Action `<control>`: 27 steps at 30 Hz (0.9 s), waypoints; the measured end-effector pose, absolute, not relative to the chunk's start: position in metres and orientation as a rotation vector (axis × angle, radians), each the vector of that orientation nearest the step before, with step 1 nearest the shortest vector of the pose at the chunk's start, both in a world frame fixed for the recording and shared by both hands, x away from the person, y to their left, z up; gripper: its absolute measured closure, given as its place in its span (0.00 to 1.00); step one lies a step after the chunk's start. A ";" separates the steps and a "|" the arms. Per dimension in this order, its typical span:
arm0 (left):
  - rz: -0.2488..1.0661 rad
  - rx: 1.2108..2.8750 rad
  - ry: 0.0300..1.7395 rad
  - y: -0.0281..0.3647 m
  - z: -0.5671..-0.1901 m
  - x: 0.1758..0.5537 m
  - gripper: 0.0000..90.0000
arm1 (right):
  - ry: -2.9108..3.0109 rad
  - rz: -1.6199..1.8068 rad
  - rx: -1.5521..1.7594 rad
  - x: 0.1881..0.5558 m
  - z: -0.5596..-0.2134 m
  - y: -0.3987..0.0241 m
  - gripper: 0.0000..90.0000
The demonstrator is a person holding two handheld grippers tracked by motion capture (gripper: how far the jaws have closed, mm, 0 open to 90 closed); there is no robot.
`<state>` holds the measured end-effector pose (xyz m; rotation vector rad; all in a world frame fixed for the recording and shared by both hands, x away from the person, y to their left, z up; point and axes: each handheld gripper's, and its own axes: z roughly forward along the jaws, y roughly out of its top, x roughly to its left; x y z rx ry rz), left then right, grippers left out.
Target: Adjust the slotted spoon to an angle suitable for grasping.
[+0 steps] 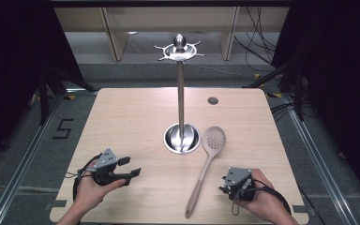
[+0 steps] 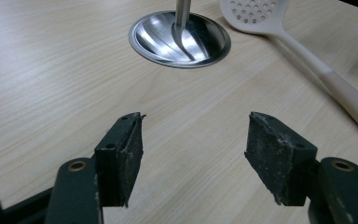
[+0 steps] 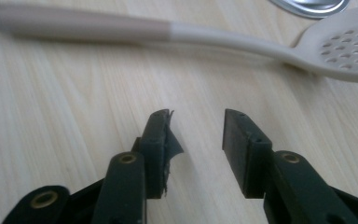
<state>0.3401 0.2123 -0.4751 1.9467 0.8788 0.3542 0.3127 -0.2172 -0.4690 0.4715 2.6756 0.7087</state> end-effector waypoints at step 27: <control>0.347 1.918 0.894 0.213 -0.474 0.337 0.39 | 2.963 0.355 0.122 0.318 -0.470 -0.156 1.00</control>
